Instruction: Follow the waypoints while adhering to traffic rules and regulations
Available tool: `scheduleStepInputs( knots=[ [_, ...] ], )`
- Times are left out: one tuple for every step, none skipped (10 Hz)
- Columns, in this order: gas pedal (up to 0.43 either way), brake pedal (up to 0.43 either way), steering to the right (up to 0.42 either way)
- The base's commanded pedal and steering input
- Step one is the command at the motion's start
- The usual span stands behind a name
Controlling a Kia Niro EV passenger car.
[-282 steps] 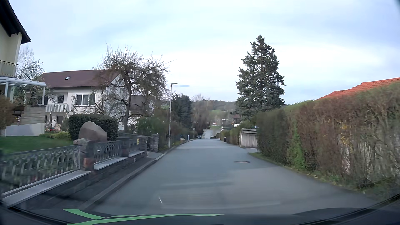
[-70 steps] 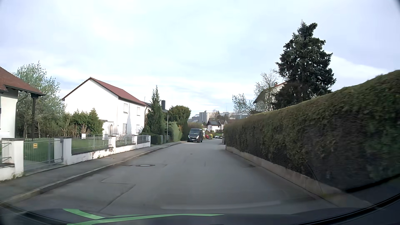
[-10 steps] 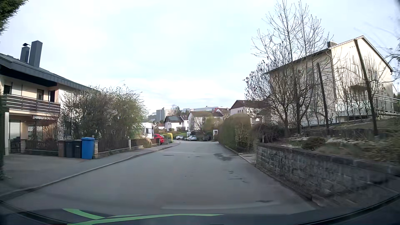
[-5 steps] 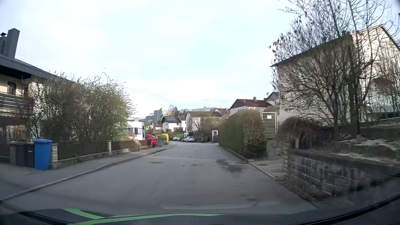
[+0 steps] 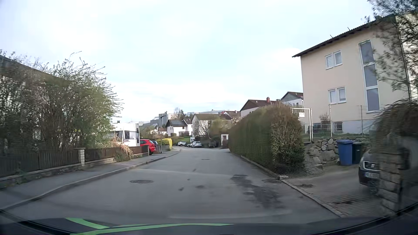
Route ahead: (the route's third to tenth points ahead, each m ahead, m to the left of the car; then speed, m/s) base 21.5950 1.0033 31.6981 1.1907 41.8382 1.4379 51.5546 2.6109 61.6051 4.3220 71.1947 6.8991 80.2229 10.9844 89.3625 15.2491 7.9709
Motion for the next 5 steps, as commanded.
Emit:
scheduleStepInputs(
  knots=[
    [0.0,0.0,0.005],
    [0.0,0.0,0.005],
    [0.0,0.0,0.005],
    [0.0,0.0,0.006],
    [0.0,0.0,0.006]
  ],
)
